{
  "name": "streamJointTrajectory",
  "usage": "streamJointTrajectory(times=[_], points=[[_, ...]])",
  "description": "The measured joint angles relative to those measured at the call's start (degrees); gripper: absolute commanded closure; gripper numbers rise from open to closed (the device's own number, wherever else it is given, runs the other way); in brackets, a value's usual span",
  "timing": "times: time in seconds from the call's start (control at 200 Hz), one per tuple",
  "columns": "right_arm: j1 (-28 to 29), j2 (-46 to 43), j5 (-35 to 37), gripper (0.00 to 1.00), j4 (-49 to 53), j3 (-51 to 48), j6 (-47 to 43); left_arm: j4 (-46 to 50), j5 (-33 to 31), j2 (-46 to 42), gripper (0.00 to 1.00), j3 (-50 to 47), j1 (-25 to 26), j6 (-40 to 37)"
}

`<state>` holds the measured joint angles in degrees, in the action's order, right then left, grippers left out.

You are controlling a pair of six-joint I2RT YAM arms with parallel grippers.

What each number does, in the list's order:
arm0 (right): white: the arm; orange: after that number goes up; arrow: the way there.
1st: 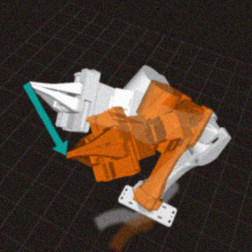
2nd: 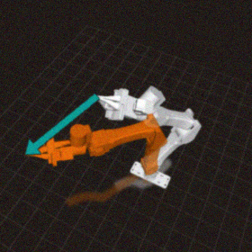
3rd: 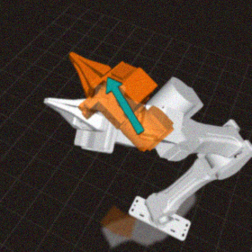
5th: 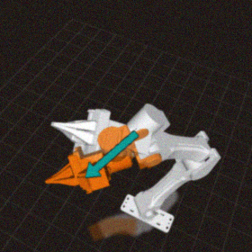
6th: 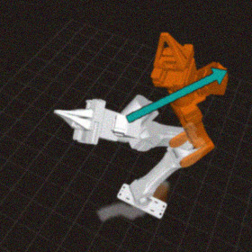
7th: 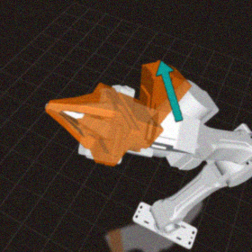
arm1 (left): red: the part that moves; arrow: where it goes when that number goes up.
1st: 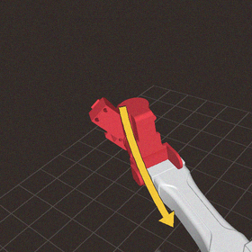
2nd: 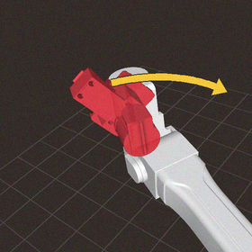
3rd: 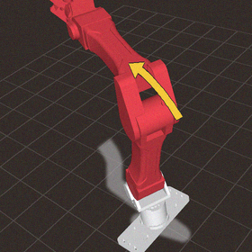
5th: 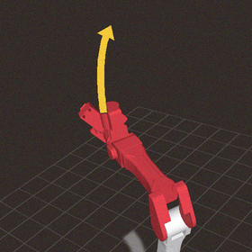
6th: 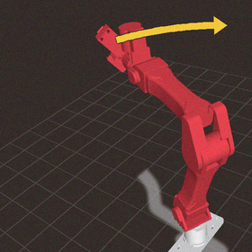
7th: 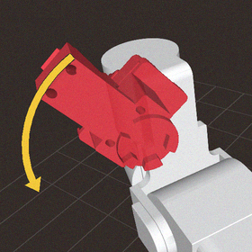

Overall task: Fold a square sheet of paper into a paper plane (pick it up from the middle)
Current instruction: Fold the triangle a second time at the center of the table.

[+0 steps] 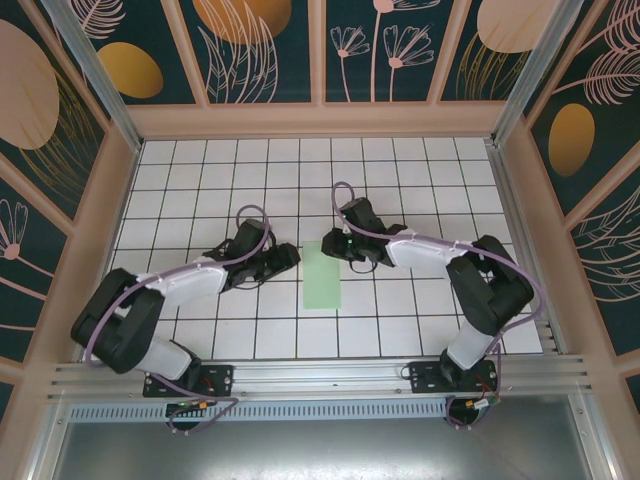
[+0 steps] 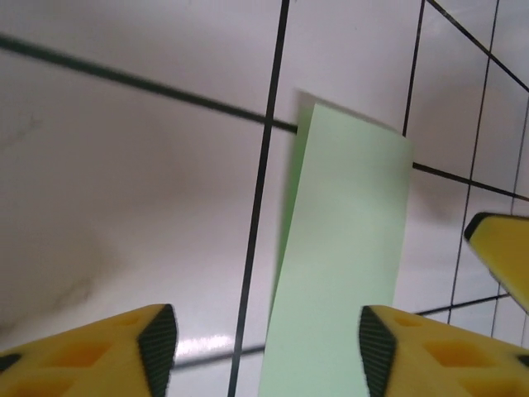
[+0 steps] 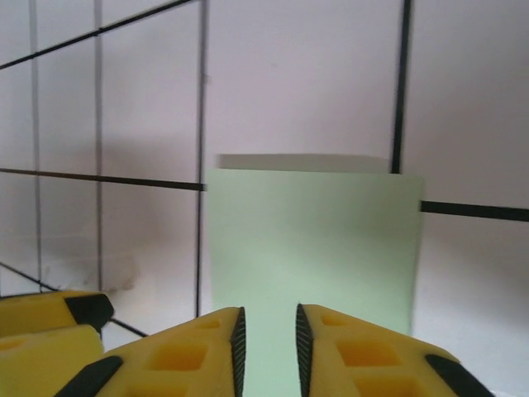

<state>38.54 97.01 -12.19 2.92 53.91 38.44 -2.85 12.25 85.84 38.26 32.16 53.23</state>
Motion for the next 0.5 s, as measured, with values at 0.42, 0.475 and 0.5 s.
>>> streamJointTrajectory(times=[0.42, 0.475, 0.5], points=[[-5.4, 4.2, -5.5, 0.83, -2.3, -0.4, 1.3, -7.0, 6.6, 13.9, 0.43, 10.1, -1.6, -5.0], [-5.5, 4.2, -6.0, 0.83, -2.8, -0.6, 1.4, -7.3, 7.1, 15.8, 0.41, 11.1, -1.6, -5.7], [-5.5, 4.2, -6.1, 0.83, -3.0, -0.7, 1.4, -7.3, 7.3, 16.5, 0.41, 11.4, -1.7, -6.1]])
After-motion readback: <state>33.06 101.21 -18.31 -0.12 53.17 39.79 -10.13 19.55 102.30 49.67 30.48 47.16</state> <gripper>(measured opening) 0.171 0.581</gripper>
